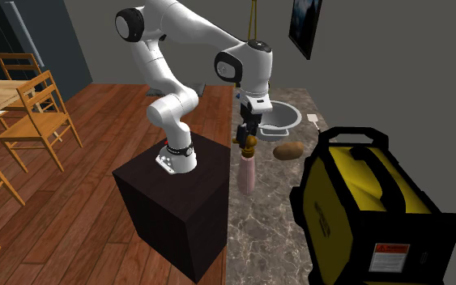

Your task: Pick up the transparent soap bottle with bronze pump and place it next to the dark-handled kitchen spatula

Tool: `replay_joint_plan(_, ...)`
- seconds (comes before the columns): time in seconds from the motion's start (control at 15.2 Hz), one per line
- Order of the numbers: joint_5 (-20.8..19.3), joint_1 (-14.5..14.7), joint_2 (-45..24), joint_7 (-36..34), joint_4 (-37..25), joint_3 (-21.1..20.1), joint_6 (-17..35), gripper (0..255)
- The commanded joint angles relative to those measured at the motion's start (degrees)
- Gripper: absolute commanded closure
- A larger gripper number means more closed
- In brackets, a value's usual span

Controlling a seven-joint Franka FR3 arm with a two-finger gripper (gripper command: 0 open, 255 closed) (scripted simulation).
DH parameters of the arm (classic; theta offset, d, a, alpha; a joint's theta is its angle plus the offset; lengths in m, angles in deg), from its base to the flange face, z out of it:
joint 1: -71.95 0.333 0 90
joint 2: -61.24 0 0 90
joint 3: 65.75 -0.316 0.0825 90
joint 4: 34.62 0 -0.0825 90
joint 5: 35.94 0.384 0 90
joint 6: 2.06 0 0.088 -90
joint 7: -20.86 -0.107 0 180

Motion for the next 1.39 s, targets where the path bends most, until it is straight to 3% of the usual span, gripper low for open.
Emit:
replay_joint_plan(0.0,0.0,0.0,0.0,0.0,0.1,0.0,0.1,0)
replay_joint_plan(0.2,0.0,0.0,0.0,0.0,0.1,0.0,0.1,0)
replay_joint_plan(0.26,0.0,0.0,0.0,0.0,0.1,0.0,0.1,255)
replay_joint_plan(0.86,0.0,0.0,0.0,0.0,0.1,0.0,0.1,255)
replay_joint_plan(1.32,-0.1,0.0,1.2,0.0,-4.5,0.1,-5.7,255)
